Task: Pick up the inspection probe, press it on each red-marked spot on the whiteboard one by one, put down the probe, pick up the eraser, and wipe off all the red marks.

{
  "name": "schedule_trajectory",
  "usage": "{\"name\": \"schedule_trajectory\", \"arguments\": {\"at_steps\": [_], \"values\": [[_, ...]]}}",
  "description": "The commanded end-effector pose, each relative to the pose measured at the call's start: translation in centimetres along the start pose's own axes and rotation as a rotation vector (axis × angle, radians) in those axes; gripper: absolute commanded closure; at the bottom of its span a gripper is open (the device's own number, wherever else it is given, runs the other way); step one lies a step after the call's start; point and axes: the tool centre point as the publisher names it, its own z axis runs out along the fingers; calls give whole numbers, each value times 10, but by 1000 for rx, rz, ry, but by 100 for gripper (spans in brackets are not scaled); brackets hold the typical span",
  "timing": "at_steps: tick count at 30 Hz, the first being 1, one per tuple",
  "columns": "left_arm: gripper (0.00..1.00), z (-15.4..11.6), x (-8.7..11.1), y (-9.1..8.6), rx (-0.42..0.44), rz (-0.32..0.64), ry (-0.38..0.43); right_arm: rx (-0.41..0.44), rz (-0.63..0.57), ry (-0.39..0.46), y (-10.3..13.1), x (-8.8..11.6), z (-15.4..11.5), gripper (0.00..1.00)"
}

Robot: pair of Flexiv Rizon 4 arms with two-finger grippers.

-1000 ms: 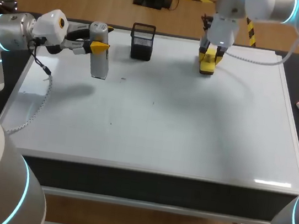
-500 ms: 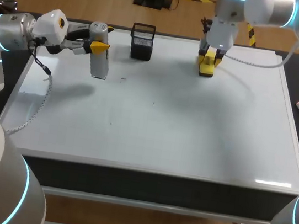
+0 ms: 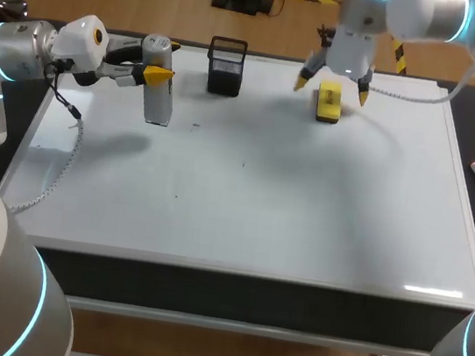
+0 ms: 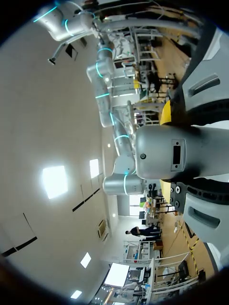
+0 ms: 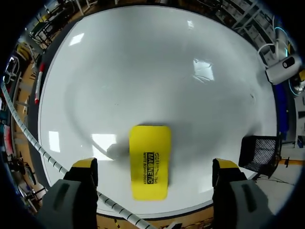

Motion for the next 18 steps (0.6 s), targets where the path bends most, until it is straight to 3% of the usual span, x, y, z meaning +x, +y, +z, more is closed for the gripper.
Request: {"name": "schedule_trajectory", "arguments": {"at_steps": [1,2,3,4,5,6,11,14,18], "values": [[100,0,0,-1,0,0,1,34,88,-85,17,15,-23,0],[100,0,0,-1,0,0,1,29,134,-126,17,16,-27,0],[100,0,0,-1,0,0,1,-17,256,-222,18,18,-35,0],[100,0,0,-1,0,0,1,-80,341,-232,16,19,-39,0],[100,0,0,-1,0,0,1,-94,332,-247,16,19,-42,0],[100,0,0,-1,0,0,1,-82,398,-275,19,20,-51,0],[100,0,0,-1,0,0,1,-140,518,-308,21,19,-82,0],[100,0,0,-1,0,0,1,-189,661,-281,19,23,-101,0],[100,0,0,-1,0,0,1,-191,761,-307,19,28,-129,0]]}}
